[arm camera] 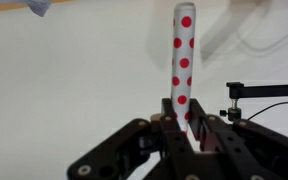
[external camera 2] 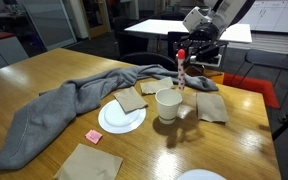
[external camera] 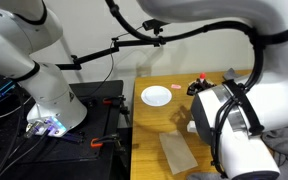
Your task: Put the marker inside the cup
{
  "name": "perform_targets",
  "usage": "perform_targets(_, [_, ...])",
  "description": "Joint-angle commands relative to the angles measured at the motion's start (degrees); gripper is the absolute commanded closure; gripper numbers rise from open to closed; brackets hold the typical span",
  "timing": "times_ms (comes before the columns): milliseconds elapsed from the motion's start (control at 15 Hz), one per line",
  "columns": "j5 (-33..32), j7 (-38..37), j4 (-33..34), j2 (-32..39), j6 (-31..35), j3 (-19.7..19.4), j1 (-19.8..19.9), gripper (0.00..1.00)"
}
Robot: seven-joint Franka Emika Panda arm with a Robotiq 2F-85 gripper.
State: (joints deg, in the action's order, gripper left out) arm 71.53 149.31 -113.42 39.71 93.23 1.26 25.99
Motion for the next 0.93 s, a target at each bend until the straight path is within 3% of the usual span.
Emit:
perform_targets(0, [-2.2,0.0,2.4,2.6,1.6,2.9,2.4,0.95])
perform_targets(533, [-5.3,0.0,4.9,6.0,8.0,10.7,9.3,0.95])
perform_targets(867, [-7.5,0.0,5.0,8.7,9.8,13.3,12.2,0.95])
